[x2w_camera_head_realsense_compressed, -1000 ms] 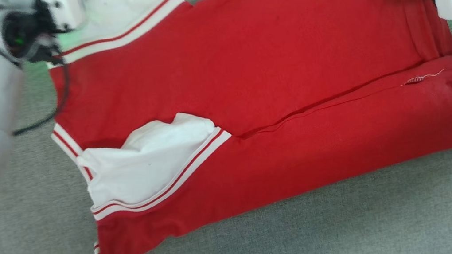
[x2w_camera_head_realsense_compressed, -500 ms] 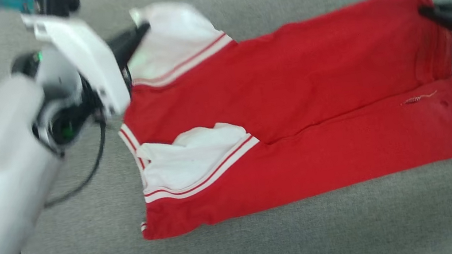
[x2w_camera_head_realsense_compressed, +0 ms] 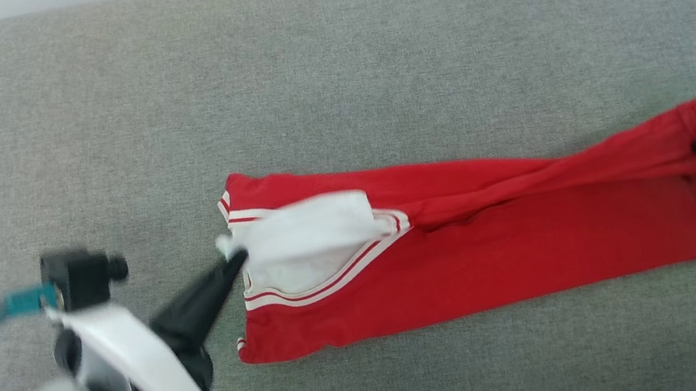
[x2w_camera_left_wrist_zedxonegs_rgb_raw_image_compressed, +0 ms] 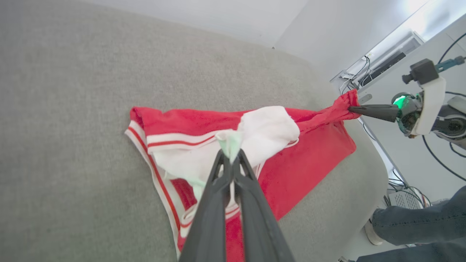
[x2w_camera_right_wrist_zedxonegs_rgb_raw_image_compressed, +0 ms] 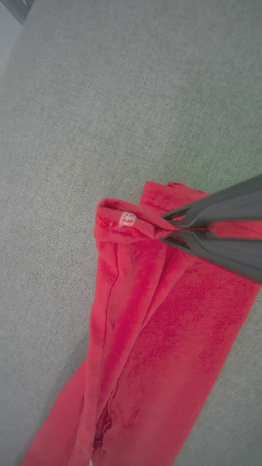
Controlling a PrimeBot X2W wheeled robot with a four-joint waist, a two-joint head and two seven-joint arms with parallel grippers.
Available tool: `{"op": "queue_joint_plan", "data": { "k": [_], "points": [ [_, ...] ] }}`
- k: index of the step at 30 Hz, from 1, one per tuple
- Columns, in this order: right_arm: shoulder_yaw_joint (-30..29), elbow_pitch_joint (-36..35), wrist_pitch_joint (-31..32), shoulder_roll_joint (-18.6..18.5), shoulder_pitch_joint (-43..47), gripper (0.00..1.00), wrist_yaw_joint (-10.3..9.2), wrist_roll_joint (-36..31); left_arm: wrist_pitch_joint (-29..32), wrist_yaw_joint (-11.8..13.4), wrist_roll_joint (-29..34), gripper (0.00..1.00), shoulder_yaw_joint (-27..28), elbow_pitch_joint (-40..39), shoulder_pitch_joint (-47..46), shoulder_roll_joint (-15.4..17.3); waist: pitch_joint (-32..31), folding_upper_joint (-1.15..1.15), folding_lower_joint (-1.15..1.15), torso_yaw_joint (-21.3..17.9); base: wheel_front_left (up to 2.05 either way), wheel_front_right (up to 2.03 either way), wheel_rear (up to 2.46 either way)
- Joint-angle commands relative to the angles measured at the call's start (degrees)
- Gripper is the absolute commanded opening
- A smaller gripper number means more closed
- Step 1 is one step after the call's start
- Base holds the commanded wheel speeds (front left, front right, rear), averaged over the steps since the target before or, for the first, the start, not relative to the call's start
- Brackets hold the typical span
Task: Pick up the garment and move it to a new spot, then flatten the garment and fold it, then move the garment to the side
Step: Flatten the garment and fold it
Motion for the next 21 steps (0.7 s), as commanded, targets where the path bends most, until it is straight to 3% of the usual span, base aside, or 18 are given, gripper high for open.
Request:
{"op": "queue_joint_plan", "data": {
  "k": [1,4,7,10,14,15,16,17,18,19,20,21],
  "points": [
    [-0.78,-0.46,-0.72,-0.38,1.31,0.00,-0.02,-0.18,-1.12,0.76,-0.32,0.00,0.12,-1.41,1.75,0.41,0.10,0.00,0.00,-0.02,0.00,0.00,0.00],
    [-2.65,-1.93,-1.84,-0.18,5.38,0.00,-0.02,-0.55,-2.90,2.44,-0.35,0.00,-1.20,-5.31,6.48,1.60,0.60,0.00,0.00,0.00,0.00,0.00,0.00],
    [-4.39,-2.57,-2.56,0.49,8.27,0.00,-0.02,-1.16,-4.33,3.50,-0.72,0.00,-2.16,-6.29,8.98,0.31,1.46,0.00,0.00,0.07,0.00,0.00,0.00],
    [-5.98,-1.23,-2.98,2.48,9.96,0.00,-0.02,-3.09,-4.55,4.14,0.88,0.00,-3.60,-2.31,8.91,-2.88,2.54,0.00,0.00,0.05,0.00,0.00,0.00],
    [-7.25,0.35,-3.47,4.58,9.57,0.00,-0.02,-5.00,-4.26,2.86,1.56,0.00,-4.35,2.78,7.45,-5.78,3.34,0.00,0.00,-0.22,0.00,0.00,0.00],
    [-7.53,0.51,-3.50,4.98,9.41,0.06,-0.02,-5.42,-4.15,2.75,1.90,0.00,-4.60,3.84,7.20,-6.27,3.45,0.00,0.00,-0.29,0.00,0.00,0.00],
    [-7.89,0.54,-3.73,5.29,9.23,0.20,-0.02,-5.84,-4.22,2.58,2.22,0.00,-4.81,4.86,6.95,-6.66,3.53,0.00,0.00,-0.38,0.00,0.00,0.00],
    [-8.31,0.56,-3.94,5.59,9.18,0.45,-0.02,-6.02,-4.64,2.42,2.48,0.05,-4.91,5.68,6.67,-7.07,3.55,0.00,0.00,-0.45,0.00,0.00,0.00],
    [-8.67,0.58,-3.88,5.76,9.32,1.00,-0.02,-6.07,-5.24,2.36,2.77,0.27,-4.71,6.36,6.57,-7.51,3.50,0.00,0.00,-0.50,0.00,0.00,0.00],
    [-9.02,0.46,-3.73,5.88,9.58,1.00,-0.02,-5.89,-5.78,2.30,3.03,0.62,-4.49,6.86,6.58,-7.83,3.40,0.00,0.00,-0.55,0.00,0.00,0.00],
    [-9.54,0.27,-3.66,5.95,9.85,1.00,-0.02,-5.57,-6.35,2.14,3.28,0.88,-4.33,7.19,6.63,-8.11,3.22,0.00,0.00,-0.57,0.00,0.00,0.00],
    [-10.06,0.15,-3.47,5.91,10.20,1.00,-0.02,-5.24,-6.88,2.07,3.42,0.99,-4.09,7.36,6.88,-8.34,2.99,0.00,0.00,-0.55,0.00,0.00,0.00]
  ]
}}
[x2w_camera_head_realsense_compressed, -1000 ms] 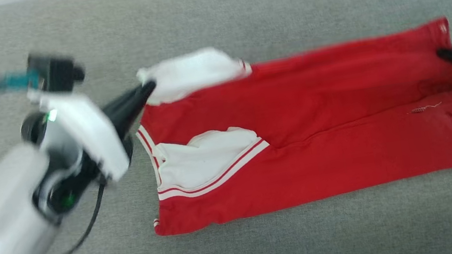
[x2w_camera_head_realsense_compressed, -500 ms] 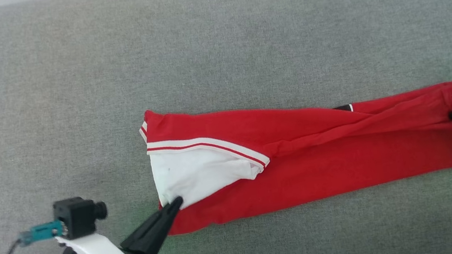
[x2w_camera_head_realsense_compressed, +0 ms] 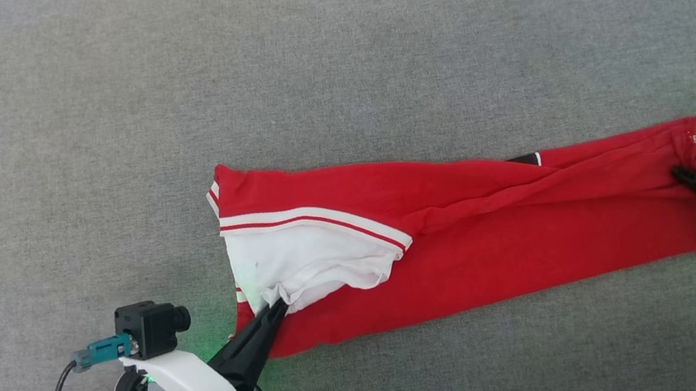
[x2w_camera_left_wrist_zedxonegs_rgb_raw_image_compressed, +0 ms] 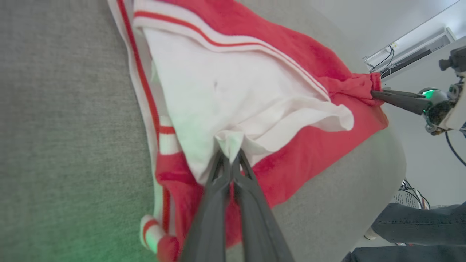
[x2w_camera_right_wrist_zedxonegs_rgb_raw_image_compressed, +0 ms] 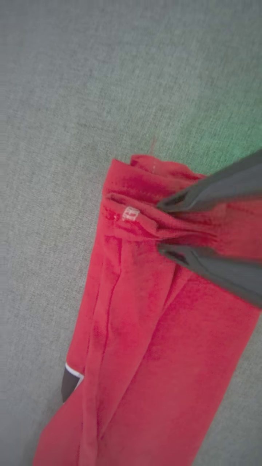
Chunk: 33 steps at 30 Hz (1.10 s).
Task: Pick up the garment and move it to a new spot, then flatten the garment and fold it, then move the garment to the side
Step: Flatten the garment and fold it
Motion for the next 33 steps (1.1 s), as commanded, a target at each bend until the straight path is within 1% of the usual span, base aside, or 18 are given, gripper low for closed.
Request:
{"op": "queue_joint_plan", "data": {
  "k": [1,5,7,10,12,13,17,20,21,22,24,26,27,28,29,30,32,33],
  "points": [
    [-0.76,-0.39,0.38,-0.14,0.85,1.00,-0.02,0.52,-0.64,-0.25,0.52,1.00,0.37,0.04,0.23,-0.17,-0.41,0.00,0.00,0.09,0.00,0.00,0.00],
    [-3.22,0.20,2.11,-1.16,2.21,1.00,-0.02,1.21,-2.46,0.50,1.63,1.00,1.90,-1.18,2.05,-0.67,-1.34,0.00,0.00,0.86,0.00,0.00,0.00],
    [-4.23,1.05,3.53,-0.86,3.08,1.00,-0.02,1.92,-3.04,1.14,2.32,1.00,3.02,-1.97,3.29,-1.15,-1.73,0.00,0.00,1.66,0.00,0.00,0.00],
    [-5.79,2.80,5.25,-0.28,4.29,1.00,-0.02,3.14,-3.53,1.74,2.95,1.00,5.96,-1.97,5.54,-2.62,-2.27,0.00,0.00,3.29,0.00,0.00,0.00],
    [-6.45,4.10,6.44,0.00,4.93,1.00,-0.02,3.76,-3.57,2.36,4.78,1.00,9.80,-0.87,6.76,-4.59,-2.55,0.00,0.00,4.50,0.00,0.00,0.00],
    [-6.68,4.67,7.08,0.25,5.22,1.00,-0.02,4.20,-3.59,2.06,5.92,1.00,11.84,-0.32,7.86,-6.04,-2.68,0.00,0.00,5.12,0.00,0.00,0.00],
    [-7.68,6.60,9.16,0.93,5.97,1.00,-0.02,4.99,-3.57,-1.65,10.90,1.00,20.01,4.38,11.92,-11.19,-3.13,0.00,0.00,7.09,0.00,0.00,0.00],
    [-7.98,7.72,10.56,1.65,5.89,1.00,-0.01,4.90,-3.59,-3.33,17.08,1.00,25.57,8.46,13.34,-14.76,-3.43,0.00,0.00,7.97,0.00,0.00,0.00],
    [-7.98,7.72,10.56,1.65,5.89,1.00,-0.01,4.90,-3.59,-3.33,17.08,1.00,25.57,8.46,13.34,-14.76,-3.43,0.00,0.00,7.97,0.00,0.00,0.00],
    [-7.99,7.95,11.12,1.85,5.87,1.00,-0.01,4.88,-3.59,-3.72,19.05,1.00,27.61,9.48,13.79,-16.00,-3.52,0.00,0.00,8.16,0.00,0.00,0.00],
    [-8.13,8.34,11.71,2.24,5.82,1.00,-0.01,4.67,-3.60,-4.19,24.21,1.00,31.76,10.54,14.45,-18.01,-3.66,0.00,0.00,8.44,0.00,0.00,0.00],
    [-8.17,8.56,12.55,2.55,5.85,1.00,-0.01,4.65,-3.60,-4.19,31.16,1.00,35.62,10.68,15.13,-19.74,-3.76,0.00,0.00,8.59,0.00,0.00,0.00],
    [-8.19,8.59,12.83,2.73,5.84,0.90,-0.01,4.66,-3.60,-3.89,34.53,1.00,37.37,10.33,15.47,-20.71,-3.75,0.00,0.00,8.61,0.00,0.00,0.00],
    [-8.19,8.64,13.24,2.96,5.85,0.75,-0.01,4.67,-3.60,-3.79,38.25,1.00,38.93,9.71,15.94,-21.68,-3.72,0.00,0.00,8.61,0.00,0.00,0.00],
    [-8.15,8.70,13.66,3.12,5.90,0.45,-0.01,4.72,-3.60,-3.46,42.11,1.00,40.35,9.06,16.28,-22.37,-3.68,0.00,0.00,8.59,0.00,0.00,0.00],
    [-8.19,8.71,14.03,3.22,5.89,0.34,-0.01,4.66,-3.60,-3.28,45.31,1.00,41.91,8.20,16.84,-23.36,-3.64,0.00,0.00,8.56,0.00,0.00,0.00],
    [-8.36,8.90,14.61,3.45,5.95,0.00,-0.01,4.69,-3.60,-3.67,50.86,1.00,44.20,6.33,17.99,-25.13,-3.58,0.00,0.00,8.53,0.00,0.00,0.00],
    [-8.39,8.93,14.84,3.54,6.05,0.00,-0.02,4.74,-3.60,-3.74,53.71,1.00,45.23,5.37,18.39,-25.80,-3.55,0.00,0.00,8.53,0.00,0.00,0.00]
  ]
}}
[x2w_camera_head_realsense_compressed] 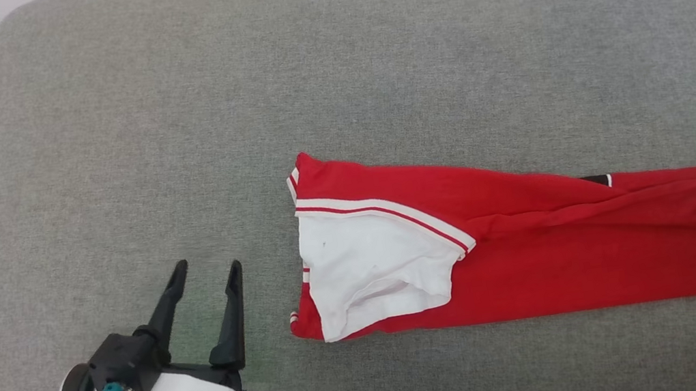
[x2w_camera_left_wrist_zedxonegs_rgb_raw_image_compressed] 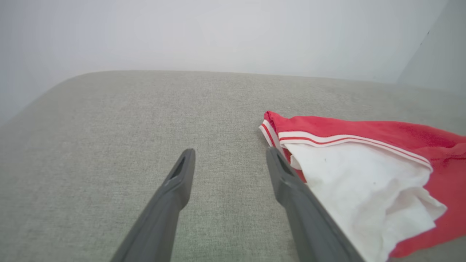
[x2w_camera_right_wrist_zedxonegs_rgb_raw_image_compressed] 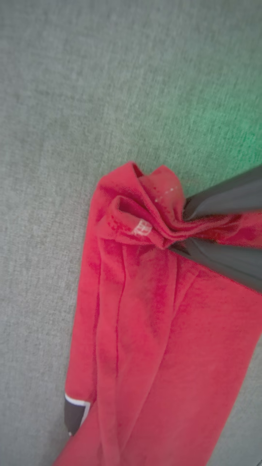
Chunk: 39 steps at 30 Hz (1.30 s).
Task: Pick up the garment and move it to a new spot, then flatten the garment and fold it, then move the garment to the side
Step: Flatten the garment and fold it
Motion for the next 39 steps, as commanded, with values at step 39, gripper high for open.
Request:
{"op": "queue_joint_plan", "data": {
  "k": [39],
  "points": [
    [-19.99,7.46,-3.37,-4.48,1.95,0.00,-0.02,0.39,-0.29,-2.89,17.19,1.00,10.37,-7.67,2.40,-7.58,1.51,0.00,0.00,-6.62,0.00,0.00,0.00]
  ]
}}
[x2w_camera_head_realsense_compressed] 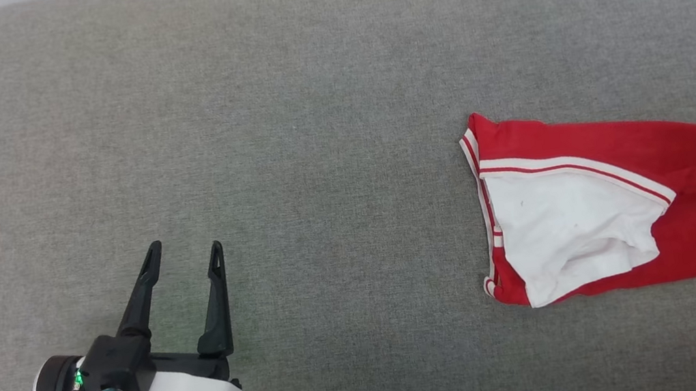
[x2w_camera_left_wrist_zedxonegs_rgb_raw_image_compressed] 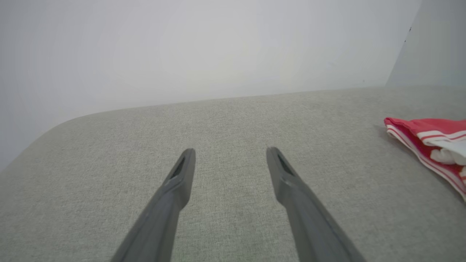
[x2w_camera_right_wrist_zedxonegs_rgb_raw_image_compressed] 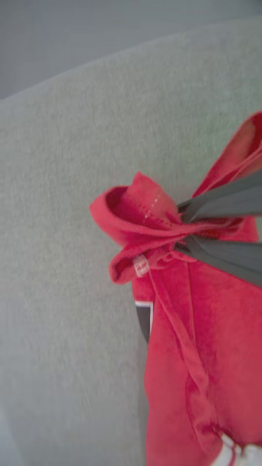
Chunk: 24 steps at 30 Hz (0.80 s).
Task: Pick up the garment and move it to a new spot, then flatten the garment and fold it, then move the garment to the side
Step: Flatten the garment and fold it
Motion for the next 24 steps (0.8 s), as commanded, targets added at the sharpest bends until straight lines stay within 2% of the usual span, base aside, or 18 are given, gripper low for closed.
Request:
{"op": "queue_joint_plan", "data": {
  "k": [1,9,10,14,19,24],
  "points": [
    [0.39,-1.70,0.51,0.68,0.97,0.00,0.00,0.41,-0.29,-0.24,0.40,1.00,0.00,0.01,0.00,0.01,-0.32,0.00,0.00,0.13,0.00,0.00,0.00],
    [5.59,-19.30,4.17,2.52,4.59,0.00,-0.01,-1.32,-0.30,-0.19,-0.56,1.00,0.54,0.14,1.57,-0.61,-2.14,0.00,0.00,1.62,0.00,0.00,0.00],
    [7.00,-23.53,5.57,3.39,4.72,0.00,-0.01,-2.61,-0.30,-0.18,-0.77,1.00,0.50,0.23,1.69,-0.78,-2.57,0.00,0.00,2.22,0.00,0.00,0.00],
    [9.95,-30.23,8.72,6.30,3.43,0.00,-0.01,-4.74,-0.30,-0.19,-0.98,1.00,0.31,0.41,2.45,-1.19,-3.21,0.00,0.00,3.57,0.00,0.00,0.00],
    [13.62,-34.90,12.16,10.33,0.50,0.00,0.00,-7.03,-0.30,-0.19,-1.53,1.00,-0.20,0.60,2.57,-1.83,-3.52,0.00,0.00,5.78,0.00,0.00,0.00],
    [17.96,-35.11,14.42,13.45,-4.00,0.00,-0.01,-9.68,-0.30,-0.19,-2.21,1.00,-1.60,1.00,2.60,-2.32,-3.03,0.00,0.00,7.64,0.00,0.00,0.00]
  ]
}}
